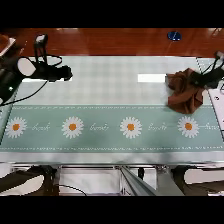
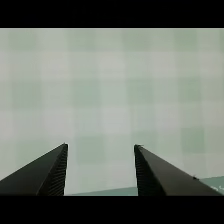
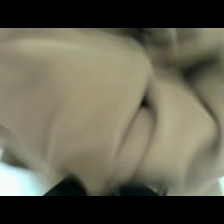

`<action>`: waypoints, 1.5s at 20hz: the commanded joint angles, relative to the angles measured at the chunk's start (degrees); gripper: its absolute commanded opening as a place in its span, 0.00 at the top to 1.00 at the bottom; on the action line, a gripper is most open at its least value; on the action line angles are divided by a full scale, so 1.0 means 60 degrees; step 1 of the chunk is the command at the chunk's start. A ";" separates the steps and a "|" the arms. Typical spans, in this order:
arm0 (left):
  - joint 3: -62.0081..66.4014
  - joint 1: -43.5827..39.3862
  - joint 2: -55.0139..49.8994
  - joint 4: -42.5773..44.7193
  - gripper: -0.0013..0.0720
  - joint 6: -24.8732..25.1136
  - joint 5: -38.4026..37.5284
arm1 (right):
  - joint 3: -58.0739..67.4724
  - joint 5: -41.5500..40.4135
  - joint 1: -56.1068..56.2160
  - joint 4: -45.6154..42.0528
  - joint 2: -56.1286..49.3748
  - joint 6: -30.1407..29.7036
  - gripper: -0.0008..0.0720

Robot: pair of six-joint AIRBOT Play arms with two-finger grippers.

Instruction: Fold the shirts.

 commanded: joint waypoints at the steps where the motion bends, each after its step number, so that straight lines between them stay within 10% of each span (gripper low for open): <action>1: 0.0382 0.0652 0.0798 -0.0160 0.29 0.0474 -0.1563 | 0.1129 0.0095 0.0138 0.0634 0.1847 -0.0914 0.95; 8: -0.2393 0.0302 0.4251 -0.1690 0.29 0.1246 -0.2444 | 0.4255 0.0787 0.1475 0.1978 0.4608 -0.1541 0.95; 16: -0.6324 0.0036 0.7766 -0.1938 0.29 0.1140 -0.1541 | 0.3304 0.2980 0.5639 0.1472 0.5555 -0.1395 0.95; 27: -0.6335 0.0033 0.7213 -0.2601 0.29 0.1140 -0.1133 | -0.3228 -0.1810 1.0156 0.2976 0.2215 0.1013 0.94; 29: -0.6331 -0.0076 0.6761 -0.3126 0.29 0.1147 -0.1180 | -0.3224 -0.1912 1.0331 0.3920 0.1410 0.0375 0.50; 30: -0.6331 -0.0138 0.6535 -0.3096 0.29 0.1147 -0.1038 | -0.3177 -0.1657 1.0163 0.3942 0.1300 0.0251 0.43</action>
